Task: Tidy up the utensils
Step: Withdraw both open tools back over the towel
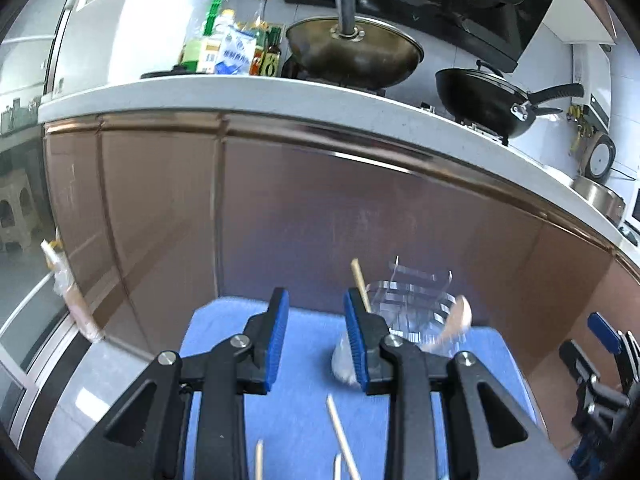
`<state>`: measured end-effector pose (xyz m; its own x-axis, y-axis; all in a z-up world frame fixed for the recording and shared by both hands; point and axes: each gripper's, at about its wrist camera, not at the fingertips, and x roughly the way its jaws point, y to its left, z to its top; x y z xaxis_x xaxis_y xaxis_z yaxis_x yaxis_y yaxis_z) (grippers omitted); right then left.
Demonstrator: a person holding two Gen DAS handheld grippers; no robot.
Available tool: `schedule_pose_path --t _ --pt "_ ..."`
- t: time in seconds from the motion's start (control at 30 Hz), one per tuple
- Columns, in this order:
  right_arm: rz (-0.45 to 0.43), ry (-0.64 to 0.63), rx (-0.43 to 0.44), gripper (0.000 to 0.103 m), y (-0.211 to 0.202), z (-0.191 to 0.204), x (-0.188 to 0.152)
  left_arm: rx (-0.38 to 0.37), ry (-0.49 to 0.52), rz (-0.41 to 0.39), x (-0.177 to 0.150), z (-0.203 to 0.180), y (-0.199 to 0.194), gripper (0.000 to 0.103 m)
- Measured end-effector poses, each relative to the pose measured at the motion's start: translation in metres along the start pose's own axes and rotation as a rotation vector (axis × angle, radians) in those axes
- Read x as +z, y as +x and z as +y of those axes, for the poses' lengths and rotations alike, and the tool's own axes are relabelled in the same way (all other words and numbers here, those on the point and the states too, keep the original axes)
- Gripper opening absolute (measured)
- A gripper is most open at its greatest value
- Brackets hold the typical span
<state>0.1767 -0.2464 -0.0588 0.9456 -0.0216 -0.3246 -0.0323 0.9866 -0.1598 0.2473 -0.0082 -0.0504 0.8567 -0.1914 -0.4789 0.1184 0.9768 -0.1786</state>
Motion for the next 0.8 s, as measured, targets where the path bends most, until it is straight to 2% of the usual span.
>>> schedule_pose_path --t 0.23,0.47,0.6,0.8 --pt "0.020 0.038 -0.019 0.072 -0.060 -0.020 -0.012 0.058 0.026 0.005 -0.020 0.031 -0.074 0.028" --pt "0.061 0.050 -0.001 0.072 -0.108 -0.021 -0.021 0.026 -0.010 0.069 -0.034 0.052 -0.120 0.028" --pt "0.077 0.055 0.008 0.072 -0.129 -0.020 -0.028 0.026 -0.001 0.074 -0.041 0.056 -0.138 0.028" --pt "0.130 0.084 0.062 0.057 -0.140 -0.024 -0.041 0.008 0.004 0.133 -0.052 0.056 -0.139 0.028"
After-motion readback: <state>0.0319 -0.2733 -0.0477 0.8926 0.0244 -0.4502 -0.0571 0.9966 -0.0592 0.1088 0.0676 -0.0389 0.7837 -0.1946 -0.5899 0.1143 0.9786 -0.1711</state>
